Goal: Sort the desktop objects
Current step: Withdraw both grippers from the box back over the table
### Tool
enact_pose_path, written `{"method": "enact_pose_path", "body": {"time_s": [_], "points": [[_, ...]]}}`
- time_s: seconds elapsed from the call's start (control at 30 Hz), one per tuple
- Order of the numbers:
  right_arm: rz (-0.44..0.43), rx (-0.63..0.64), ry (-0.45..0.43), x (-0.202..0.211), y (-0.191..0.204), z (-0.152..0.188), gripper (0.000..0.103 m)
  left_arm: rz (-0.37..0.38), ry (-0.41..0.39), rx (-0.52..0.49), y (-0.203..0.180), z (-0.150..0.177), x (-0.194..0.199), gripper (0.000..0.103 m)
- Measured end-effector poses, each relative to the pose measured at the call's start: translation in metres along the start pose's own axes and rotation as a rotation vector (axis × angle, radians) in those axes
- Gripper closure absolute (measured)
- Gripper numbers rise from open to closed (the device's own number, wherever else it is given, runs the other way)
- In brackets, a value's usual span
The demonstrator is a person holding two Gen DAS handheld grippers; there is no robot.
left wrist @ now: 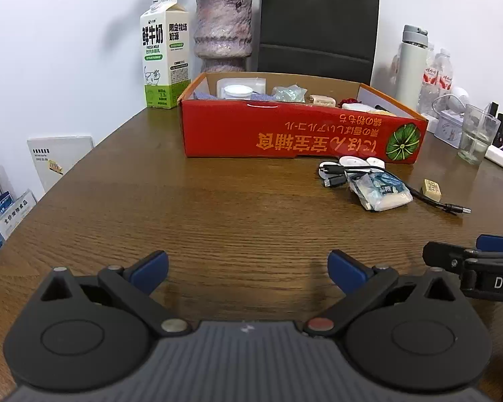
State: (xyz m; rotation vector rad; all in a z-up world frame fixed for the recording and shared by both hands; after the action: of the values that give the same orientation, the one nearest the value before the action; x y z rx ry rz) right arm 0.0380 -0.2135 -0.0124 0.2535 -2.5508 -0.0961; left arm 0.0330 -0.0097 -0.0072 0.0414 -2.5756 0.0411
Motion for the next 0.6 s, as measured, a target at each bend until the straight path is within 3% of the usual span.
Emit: {"method": "enact_pose_path", "body": {"time_s": [0.6], "points": [[-0.015, -0.004, 0.008, 0.0001, -0.0027, -0.0022, 0.012, 0.006, 0.012, -0.011, 0.0023, -0.0025, -0.0005, 0.0]]}}
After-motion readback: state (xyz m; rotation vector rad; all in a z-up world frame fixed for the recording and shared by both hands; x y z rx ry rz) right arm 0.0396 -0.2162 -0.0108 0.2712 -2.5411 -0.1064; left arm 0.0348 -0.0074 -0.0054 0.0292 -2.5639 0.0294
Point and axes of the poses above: each gripper's, at about its wrist camera, not at the fingertips, and x roughly against the way its jaws point, y to its left, z to its underside, the point moved 1 cm from there along -x, roughly the way its jaws point, and after that the axes turned 5 degrees about -y, right-handed, at the moved point
